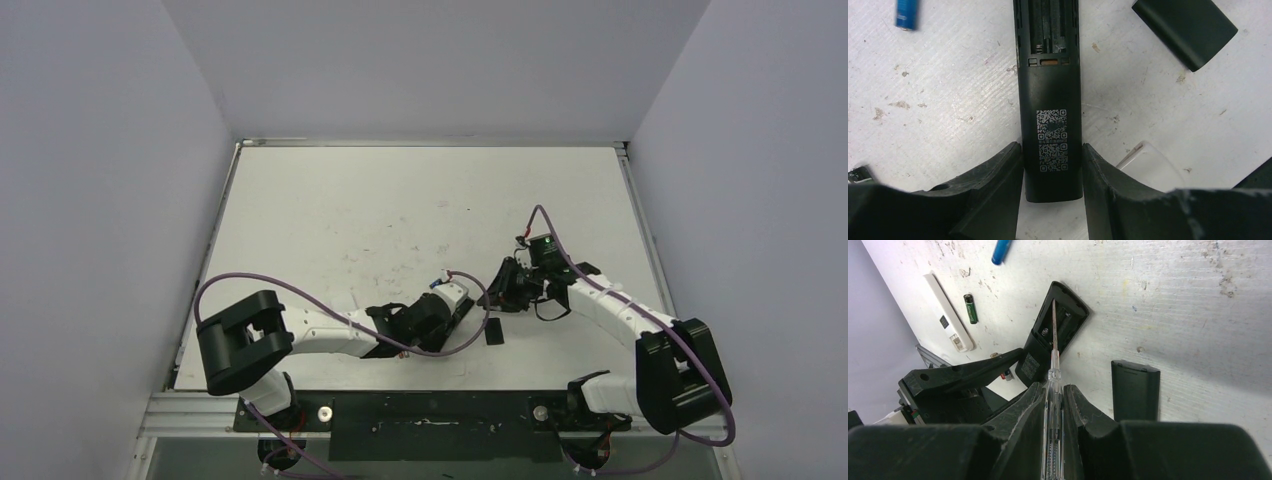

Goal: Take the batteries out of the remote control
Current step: Place the screwdriver at the center of the board.

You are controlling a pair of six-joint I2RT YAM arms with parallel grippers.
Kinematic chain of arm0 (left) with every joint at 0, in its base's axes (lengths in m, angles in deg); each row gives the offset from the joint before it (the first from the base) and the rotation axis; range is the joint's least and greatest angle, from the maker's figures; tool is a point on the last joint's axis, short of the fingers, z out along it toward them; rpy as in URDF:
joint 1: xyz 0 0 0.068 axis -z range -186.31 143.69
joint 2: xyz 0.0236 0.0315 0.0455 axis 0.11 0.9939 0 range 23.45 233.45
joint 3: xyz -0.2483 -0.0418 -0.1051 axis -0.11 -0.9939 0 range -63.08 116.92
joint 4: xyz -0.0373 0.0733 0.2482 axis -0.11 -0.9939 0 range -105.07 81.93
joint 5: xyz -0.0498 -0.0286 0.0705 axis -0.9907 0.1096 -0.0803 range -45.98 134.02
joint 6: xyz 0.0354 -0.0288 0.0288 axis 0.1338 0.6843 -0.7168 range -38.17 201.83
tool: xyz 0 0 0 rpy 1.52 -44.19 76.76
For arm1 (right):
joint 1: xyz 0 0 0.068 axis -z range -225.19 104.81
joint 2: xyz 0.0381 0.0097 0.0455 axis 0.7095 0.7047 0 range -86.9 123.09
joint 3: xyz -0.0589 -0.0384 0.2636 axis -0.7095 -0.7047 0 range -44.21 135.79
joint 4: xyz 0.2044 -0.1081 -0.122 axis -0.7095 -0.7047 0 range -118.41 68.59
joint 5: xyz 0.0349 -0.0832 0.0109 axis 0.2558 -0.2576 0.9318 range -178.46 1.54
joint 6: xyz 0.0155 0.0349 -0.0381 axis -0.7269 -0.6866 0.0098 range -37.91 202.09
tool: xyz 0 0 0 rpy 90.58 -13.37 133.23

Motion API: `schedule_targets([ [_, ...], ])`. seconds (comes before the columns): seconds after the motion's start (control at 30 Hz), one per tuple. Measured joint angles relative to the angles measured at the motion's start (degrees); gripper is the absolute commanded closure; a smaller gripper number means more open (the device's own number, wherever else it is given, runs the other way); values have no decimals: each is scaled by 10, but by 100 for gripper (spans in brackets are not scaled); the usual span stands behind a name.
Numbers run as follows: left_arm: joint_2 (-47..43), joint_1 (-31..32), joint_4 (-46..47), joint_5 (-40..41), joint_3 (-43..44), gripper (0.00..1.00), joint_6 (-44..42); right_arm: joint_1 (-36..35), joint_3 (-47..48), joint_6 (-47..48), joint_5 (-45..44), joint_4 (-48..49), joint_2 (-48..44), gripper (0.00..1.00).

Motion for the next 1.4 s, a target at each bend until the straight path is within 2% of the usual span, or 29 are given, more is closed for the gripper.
schedule_targets([
  [0.07, -1, 0, -3, -3, 0, 36, -3, 0, 9, 4, -2, -16, -3, 95],
  [0.17, -9, 5, -20, -14, 1, 22, -6, 0, 29, 15, -4, -40, -14, 95],
  [0.2, -13, 5, -30, -15, 2, 14, -6, 0, 39, 20, -7, -49, -22, 95],
  [0.37, -48, -17, -101, -31, 27, 0, -8, 5, 88, 43, -40, -81, -83, 95],
  [0.4, -60, -30, -111, -40, 37, 3, -10, 8, 96, 46, -51, -84, -90, 95],
  [0.5, -106, -89, -129, -63, 71, 3, -18, 16, 110, 51, -85, -88, -95, 95],
  [0.67, -158, -247, -129, -106, 116, 3, -34, 19, 102, 52, -162, -85, -82, 95],
  [0.77, -117, -340, -130, -148, 168, 3, -42, 19, 75, 56, -207, -58, -78, 95],
  [0.83, -60, -376, -130, -179, 218, 3, -47, 19, 55, 60, -233, -43, -78, 95],
  [0.97, 87, -396, -125, -247, 318, 3, -64, 19, 1, 75, -289, 5, -94, 95],
  [1.13, 230, -396, -142, -318, 386, 2, -74, 18, -54, 87, -342, 29, -126, 95],
  [1.4, 262, -420, -159, -351, 387, 2, -58, 18, -148, 92, -398, 84, -188, 95],
])
